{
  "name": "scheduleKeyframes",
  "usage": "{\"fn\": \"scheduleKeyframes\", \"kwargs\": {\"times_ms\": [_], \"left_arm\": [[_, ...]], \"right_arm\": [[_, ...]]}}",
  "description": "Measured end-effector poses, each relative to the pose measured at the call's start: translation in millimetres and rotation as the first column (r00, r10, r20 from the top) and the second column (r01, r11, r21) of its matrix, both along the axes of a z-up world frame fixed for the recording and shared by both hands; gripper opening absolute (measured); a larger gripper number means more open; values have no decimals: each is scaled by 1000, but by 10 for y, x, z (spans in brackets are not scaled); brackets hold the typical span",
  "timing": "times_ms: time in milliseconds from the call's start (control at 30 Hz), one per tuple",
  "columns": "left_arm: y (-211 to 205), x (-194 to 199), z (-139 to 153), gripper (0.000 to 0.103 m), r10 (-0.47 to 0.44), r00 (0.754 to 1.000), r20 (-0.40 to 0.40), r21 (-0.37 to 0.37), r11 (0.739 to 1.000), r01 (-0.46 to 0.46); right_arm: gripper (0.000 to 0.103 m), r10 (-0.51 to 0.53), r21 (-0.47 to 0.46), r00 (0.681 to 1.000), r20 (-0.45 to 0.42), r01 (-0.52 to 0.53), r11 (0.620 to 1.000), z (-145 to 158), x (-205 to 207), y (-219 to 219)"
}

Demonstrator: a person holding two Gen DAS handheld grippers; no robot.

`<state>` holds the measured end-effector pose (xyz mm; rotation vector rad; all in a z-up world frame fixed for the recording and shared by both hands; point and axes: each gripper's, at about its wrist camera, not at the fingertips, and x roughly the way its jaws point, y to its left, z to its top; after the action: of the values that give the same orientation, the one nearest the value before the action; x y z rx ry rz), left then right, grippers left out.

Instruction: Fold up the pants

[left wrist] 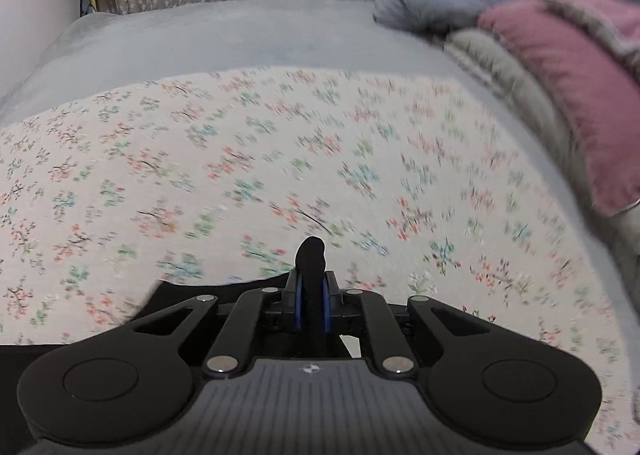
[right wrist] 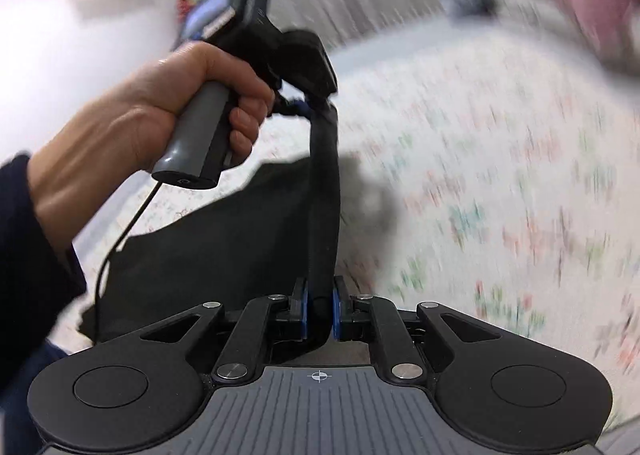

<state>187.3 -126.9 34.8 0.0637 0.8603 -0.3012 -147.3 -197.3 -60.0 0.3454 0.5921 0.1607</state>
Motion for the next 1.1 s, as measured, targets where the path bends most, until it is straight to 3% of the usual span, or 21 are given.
{"fn": "scheduleKeyframes", "kwargs": {"times_ms": [67,300,467,633,733,800,933,1100], "left_arm": [[200,-37,95,27,-5,1000,9,-34,999,5],[1031,-102,205,27,-6,999,35,-188,982,12],[1573,-106,188,27,5,998,65,-246,969,12],[2230,-139,140,27,69,995,70,-363,931,-39],[2641,-145,-3,27,116,992,54,-440,894,-81],[2864,-110,-65,27,139,990,20,-441,890,-116],[3276,-111,-97,27,160,987,33,-453,882,-128],[3617,-62,-243,27,151,988,29,-419,899,-125]], "right_arm": [[11,23,-106,997,68,-16,994,111,-78,205],[11,115,-275,976,187,-61,959,301,-151,832],[11,197,-338,956,218,-115,934,407,-95,1344],[11,269,-357,933,239,-174,918,575,-14,1919],[10,318,-380,924,213,-222,898,524,32,2224],[10,353,-394,918,181,-262,881,440,100,2441],[10,401,-407,906,136,-318,857,370,200,2786],[10,440,-418,889,123,-356,836,317,284,3183]]}}
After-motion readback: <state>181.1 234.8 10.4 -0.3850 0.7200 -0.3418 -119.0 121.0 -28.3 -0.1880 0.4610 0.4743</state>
